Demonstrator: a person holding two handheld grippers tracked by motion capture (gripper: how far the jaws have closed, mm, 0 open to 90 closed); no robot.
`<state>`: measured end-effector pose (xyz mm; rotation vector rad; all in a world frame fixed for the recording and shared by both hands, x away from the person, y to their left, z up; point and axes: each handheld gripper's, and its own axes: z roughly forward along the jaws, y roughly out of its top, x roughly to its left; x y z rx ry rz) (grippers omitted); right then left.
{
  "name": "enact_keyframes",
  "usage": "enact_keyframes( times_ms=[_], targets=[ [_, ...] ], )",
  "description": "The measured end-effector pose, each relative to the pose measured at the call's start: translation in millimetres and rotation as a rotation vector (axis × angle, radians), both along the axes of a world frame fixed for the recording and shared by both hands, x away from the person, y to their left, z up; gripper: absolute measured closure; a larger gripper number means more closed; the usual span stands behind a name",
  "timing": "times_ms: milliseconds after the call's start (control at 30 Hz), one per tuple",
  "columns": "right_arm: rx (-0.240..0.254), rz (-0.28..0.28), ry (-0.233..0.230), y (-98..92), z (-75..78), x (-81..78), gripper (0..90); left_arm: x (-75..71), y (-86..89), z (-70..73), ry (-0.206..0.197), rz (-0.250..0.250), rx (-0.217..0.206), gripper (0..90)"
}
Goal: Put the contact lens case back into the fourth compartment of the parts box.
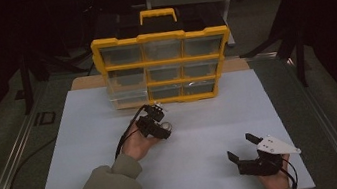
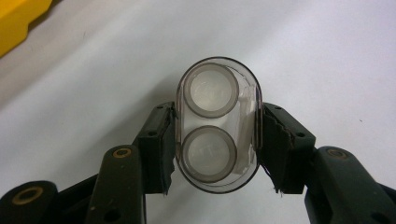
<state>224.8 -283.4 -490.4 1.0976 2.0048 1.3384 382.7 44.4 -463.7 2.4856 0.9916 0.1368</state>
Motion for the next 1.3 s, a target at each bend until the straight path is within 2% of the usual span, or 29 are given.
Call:
enact_keyframes(
  times_ms=[400, 700, 767, 800, 1300],
  targets=[
    [0.001, 0.001, -0.001, -0.3, 0.1, -0.1, 7.8, -4.1, 5.8, 16.6, -0.038, -0.061, -0.018, 49.7],
    [0.002, 0.0, -0.001, -0.7, 0.4, -0.4, 7.8, -5.3, 10.6, 28.0, -0.056, -0.094, -0.013, 49.7],
    [0.003, 0.001, -0.001, -0.5, 0.3, -0.3, 7.8, -6.3, 11.1, 31.0, -0.057, -0.099, -0.024, 49.7],
    [0.003, 0.002, -0.001, -0.5, 0.3, -0.3, 7.8, -6.7, 11.7, 34.0, -0.069, -0.115, -0.018, 49.7],
    [0.003, 0.003, 0.0, -0.1, 0.1, -0.3, 7.8, -7.3, 16.8, 49.8, -0.088, -0.157, -0.01, 49.7]
  ],
)
